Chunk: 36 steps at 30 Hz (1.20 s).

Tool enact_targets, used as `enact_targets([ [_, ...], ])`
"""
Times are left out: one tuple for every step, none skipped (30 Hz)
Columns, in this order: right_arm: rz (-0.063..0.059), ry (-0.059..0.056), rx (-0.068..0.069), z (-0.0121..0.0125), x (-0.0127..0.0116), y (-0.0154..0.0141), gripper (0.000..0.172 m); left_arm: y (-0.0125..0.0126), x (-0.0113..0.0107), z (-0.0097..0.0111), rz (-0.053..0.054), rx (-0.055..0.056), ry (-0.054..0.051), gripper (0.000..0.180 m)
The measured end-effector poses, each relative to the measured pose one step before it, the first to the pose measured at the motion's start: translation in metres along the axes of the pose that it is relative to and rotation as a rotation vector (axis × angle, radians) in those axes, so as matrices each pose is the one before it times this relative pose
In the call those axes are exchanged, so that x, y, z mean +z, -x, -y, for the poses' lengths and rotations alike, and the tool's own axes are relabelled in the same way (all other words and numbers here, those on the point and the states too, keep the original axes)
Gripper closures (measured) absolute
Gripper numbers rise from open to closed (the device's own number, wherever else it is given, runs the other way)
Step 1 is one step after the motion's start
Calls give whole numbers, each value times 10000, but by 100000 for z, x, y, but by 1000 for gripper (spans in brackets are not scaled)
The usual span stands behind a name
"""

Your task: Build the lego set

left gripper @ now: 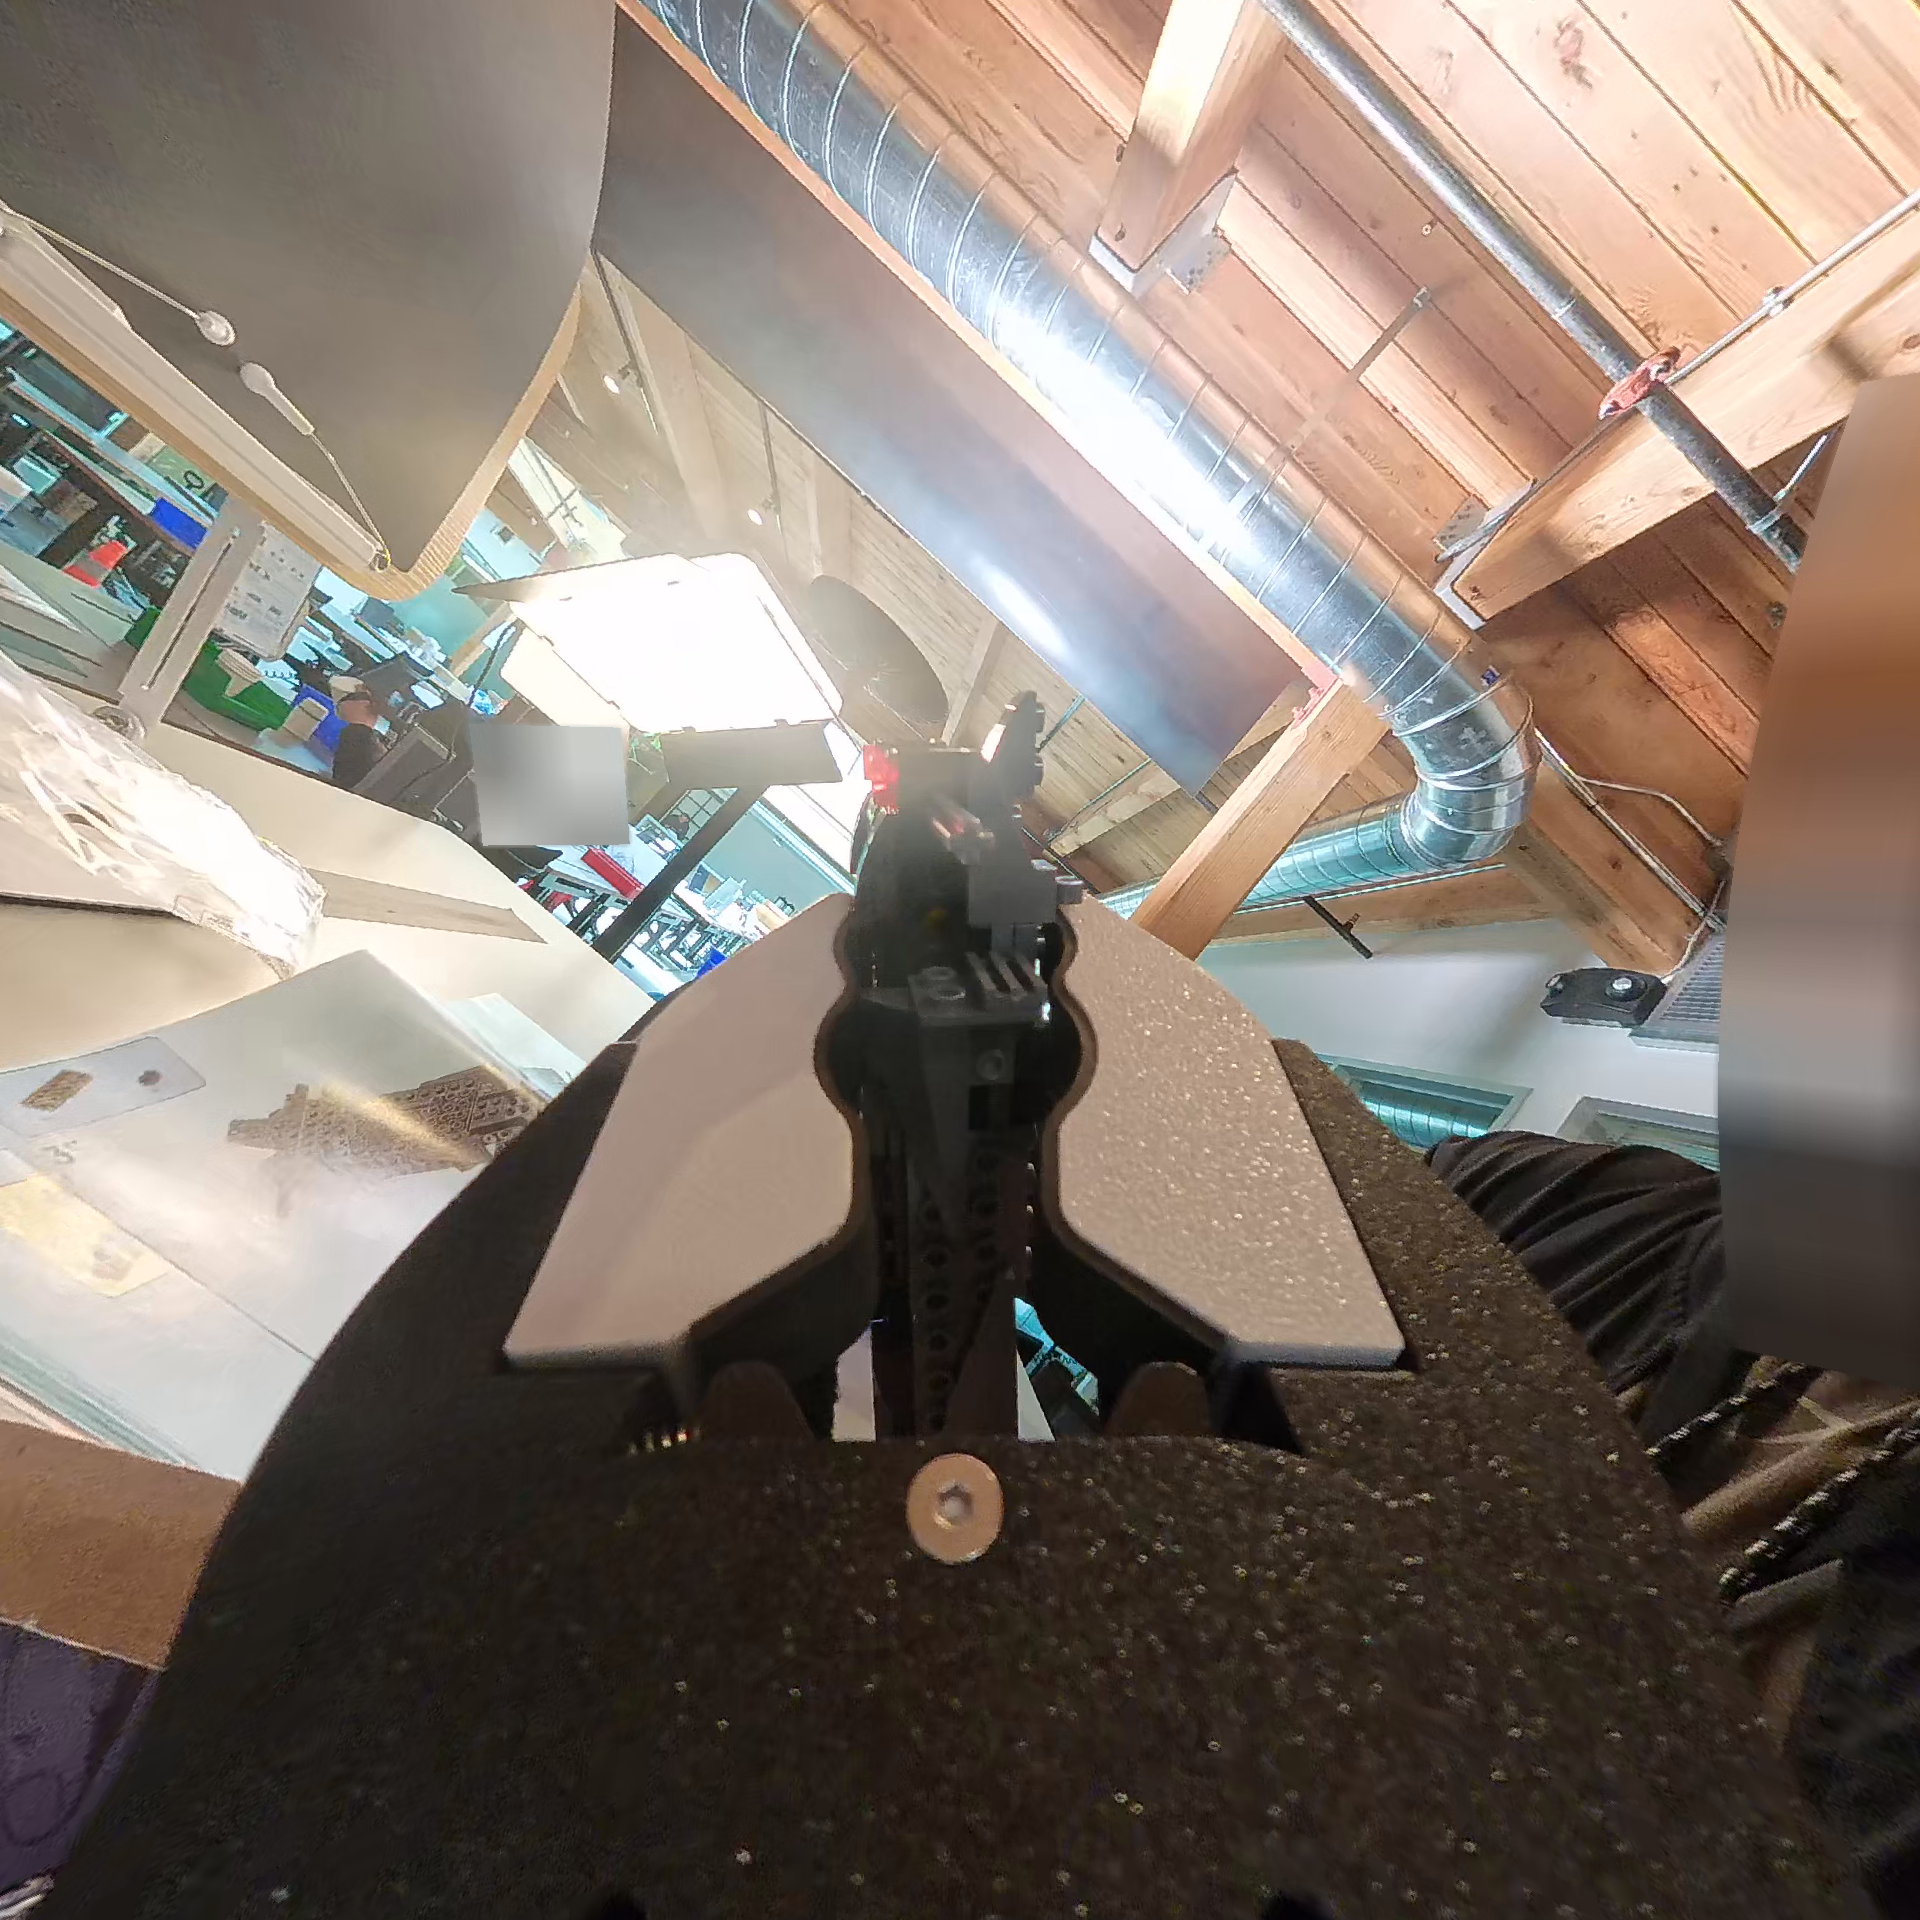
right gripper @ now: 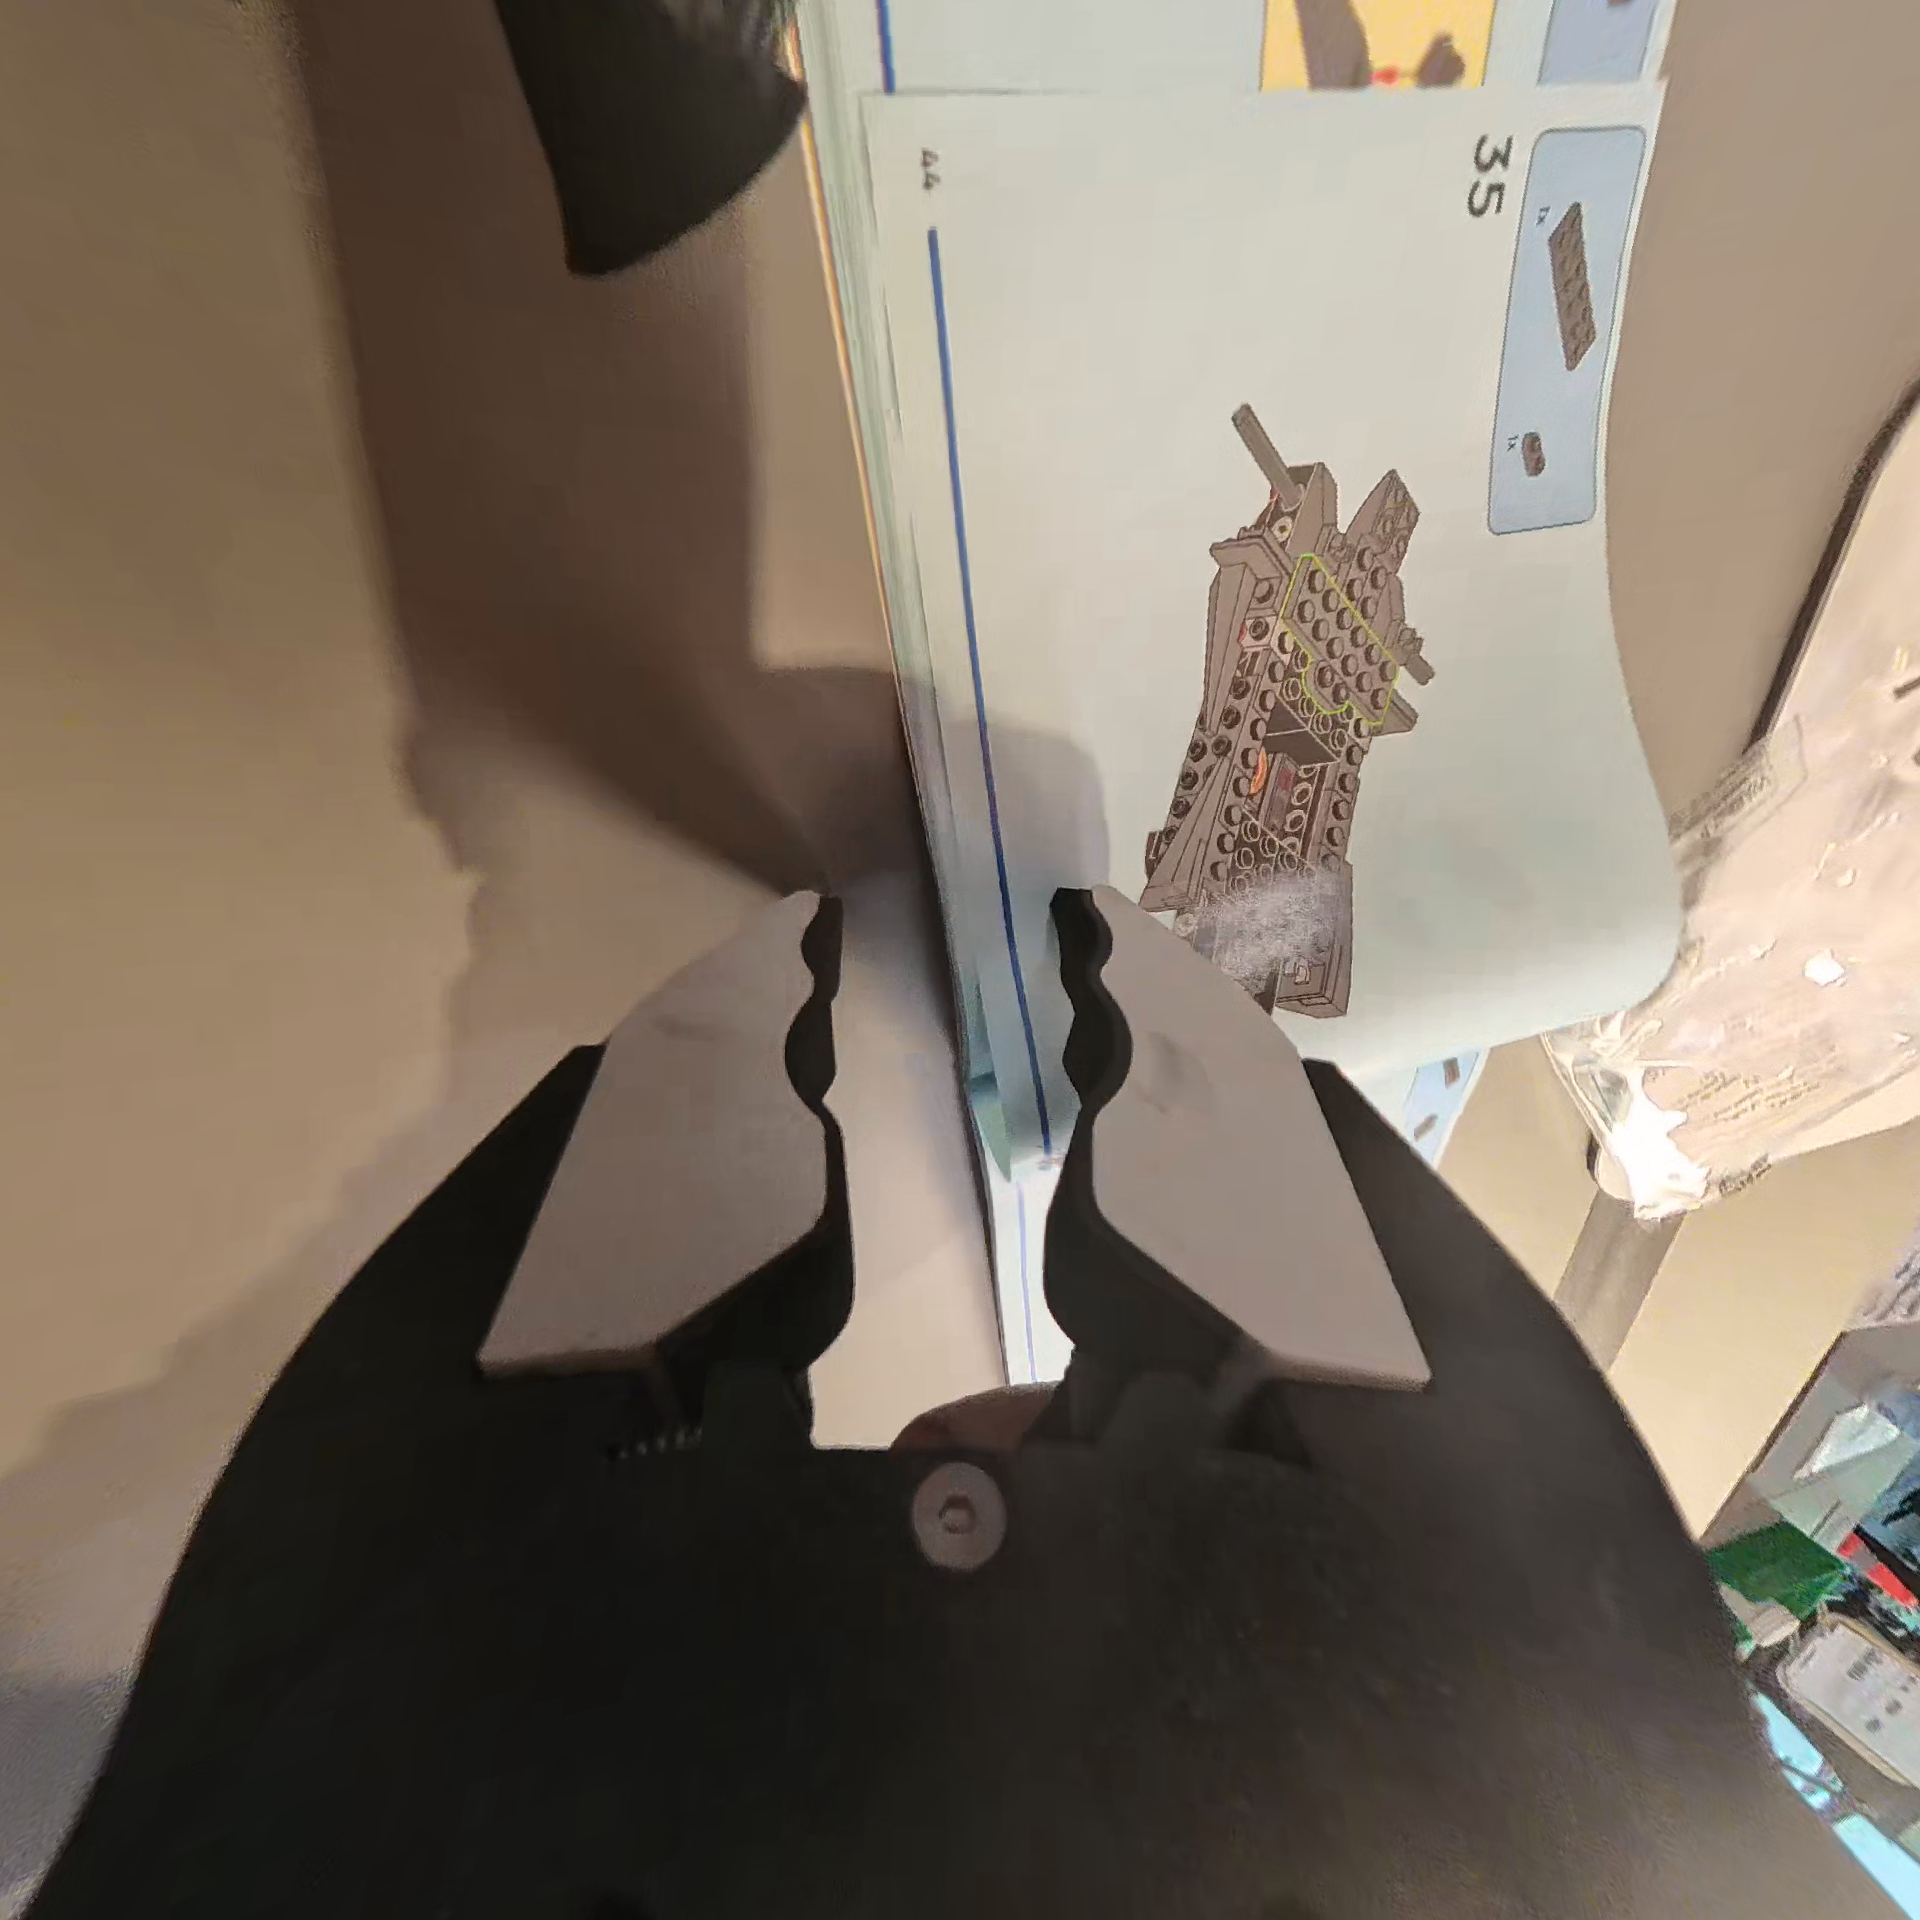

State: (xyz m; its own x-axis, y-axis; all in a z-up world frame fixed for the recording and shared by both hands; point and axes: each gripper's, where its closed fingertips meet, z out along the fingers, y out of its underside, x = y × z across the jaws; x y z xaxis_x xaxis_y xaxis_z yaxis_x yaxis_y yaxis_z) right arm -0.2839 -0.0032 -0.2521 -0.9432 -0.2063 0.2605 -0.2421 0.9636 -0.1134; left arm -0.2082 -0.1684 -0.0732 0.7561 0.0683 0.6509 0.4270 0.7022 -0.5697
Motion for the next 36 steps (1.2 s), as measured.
enact_targets([
  [-55, 31, 64, -329, -163, -134, 130, -39, 12, 0, -14, 1, 0, 150],
  [-70, 52, 59, -383, -167, -128, 130, -24, 2, 5, -9, 3, -3, 150],
  [-103, 68, 61, -425, -171, -167, 130, -13, -9, 25, 0, 1, -7, 150],
  [-121, 87, 79, -477, -157, -199, 130, -5, -16, 35, 0, 1, -14, 150],
  [-97, 97, 94, -525, -140, -169, 130, -11, -13, 25, -7, -3, -16, 150],
  [-84, 89, 104, -524, -131, -147, 130, 5, -16, 18, -3, -8, -11, 150],
  [-108, 88, 125, -557, -131, -195, 130, 12, -14, 18, 4, -1, -8, 150],
  [-117, 118, 164, -605, -119, -238, 130, 9, 12, -3, 1, 1, 0, 150],
  [-84, 137, 161, -635, -120, -192, 130, 3, 5, -12, -4, -7, 3, 150],
  [-79, 118, 149, -613, -134, -191, 130, 14, 7, -9, -5, -10, 0, 150],
  [-76, 119, 165, -592, -141, -201, 130, 9, 19, -27, -7, -11, 2, 150],
  [-88, 129, 194, -594, -150, -239, 130, 15, 31, -34, -3, -11, 10, 150],
  [-81, 152, 202, -600, -144, -239, 130, 19, 40, -42, 3, -7, 15, 150],
  [-85, 165, 212, -603, -113, -244, 130, 15, 38, -44, -1, -4, 17, 150],
  [-91, 184, 235, -592, -104, -248, 130, 14, 33, -33, 0, -8, 14, 150],
  [-132, 176, 254, -554, -77, -323, 130, 33, 27, -37, 5, -9, 8, 150],
  [-138, 160, 286, -482, -62, -349, 130, 46, 16, -35, 12, -13, 8, 150],
  [-85, 86, 246, -359, -45, -261, 130, 60, 30, -37, 13, -17, 11, 150],
  [-24, 18, 188, -223, -27, -122, 130, 50, 30, -54, 11, -16, 15, 150],
  [24, 12, 150, -207, 16, -28, 130, 66, 31, -55, 18, -15, 19, 150],
  [8, 38, 135, -211, 61, -30, 130, 84, 25, -64, 26, -14, 22, 150],
  [-46, 63, 145, -236, 109, -120, 130, 76, 20, -52, 31, -16, 19, 150],
  [-80, 57, 159, -190, 149, -180, 131, 75, 28, -41, 25, -17, 15, 150],
  [-85, 25, 172, -97, 193, -216, 130, 46, 14, -39, 13, -16, 11, 150],
  [-90, -12, 191, 12, 205, -238, 130, 16, 29, -18, -2, -11, 4, 150],
  [-127, -36, 217, 92, 163, -298, 130, -13, 27, -20, -14, -11, 6, 150],
  [-122, -57, 180, 143, 69, -240, 130, -14, 25, -26, -14, -4, 15, 150],
  [-32, -139, 42, 283, -72, 8, 130, 1, 12, -41, 5, 5, 20, 150],
  [85, -316, -134, 571, -234, 366, 129, 33, -9, -16, 20, 10, 13, 150],
  [185, -491, -236, 891, -341, 663, 129, 41, -18, 9, 13, 3, -1, 150],
  [278, -607, -322, 1162, -364, 914, 129, 20, -28, 33, 0, -14, -14, 150],
  [280, -643, -405, 1328, -307, 1016, 129, 21, -17, 34, -6, -21, -20, 150],
  [214, -582, -403, 1342, -175, 912, 128, 14, -9, 24, -9, -14, -14, 150],
  [168, -503, -455, 1347, -6, 815, 127, -3, 6, 6, -5, -6, -1, 150],
  [177, -484, -571, 1368, 155, 846, 125, -1, 10, -22, -2, 4, 6, 150],
  [182, -416, -571, 1264, 342, 738, 125, 9, 31, -35, 2, 2, 17, 150],
])
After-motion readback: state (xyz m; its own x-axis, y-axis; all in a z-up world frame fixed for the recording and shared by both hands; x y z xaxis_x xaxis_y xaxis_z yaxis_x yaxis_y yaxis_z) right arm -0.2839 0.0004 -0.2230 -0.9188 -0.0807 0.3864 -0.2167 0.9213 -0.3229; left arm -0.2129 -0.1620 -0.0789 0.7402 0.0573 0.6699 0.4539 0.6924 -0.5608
